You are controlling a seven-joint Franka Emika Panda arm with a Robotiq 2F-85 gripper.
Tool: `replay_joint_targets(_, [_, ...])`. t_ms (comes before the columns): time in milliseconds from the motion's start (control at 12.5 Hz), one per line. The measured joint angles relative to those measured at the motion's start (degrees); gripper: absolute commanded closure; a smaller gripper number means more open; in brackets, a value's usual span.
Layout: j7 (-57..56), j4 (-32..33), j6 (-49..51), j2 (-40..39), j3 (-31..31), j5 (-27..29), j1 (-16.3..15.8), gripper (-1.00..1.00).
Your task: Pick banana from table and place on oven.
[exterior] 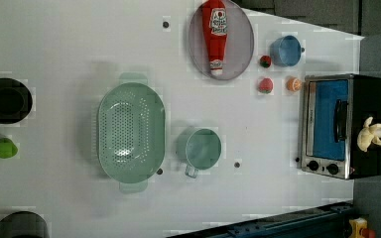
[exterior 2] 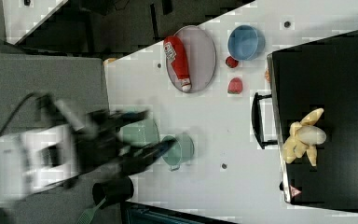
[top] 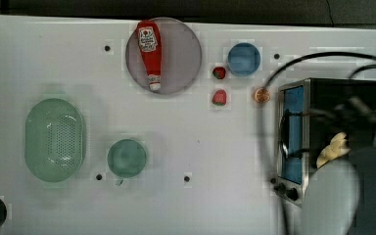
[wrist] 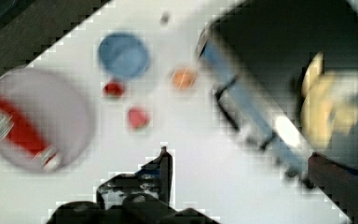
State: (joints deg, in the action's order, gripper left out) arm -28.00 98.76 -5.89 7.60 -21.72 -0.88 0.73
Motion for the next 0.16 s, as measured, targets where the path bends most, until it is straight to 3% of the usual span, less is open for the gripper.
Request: replay_joint_targets(160, [11.61, -0.22, 2.78, 3.99, 8.88, -0.70, -0.96, -1.00])
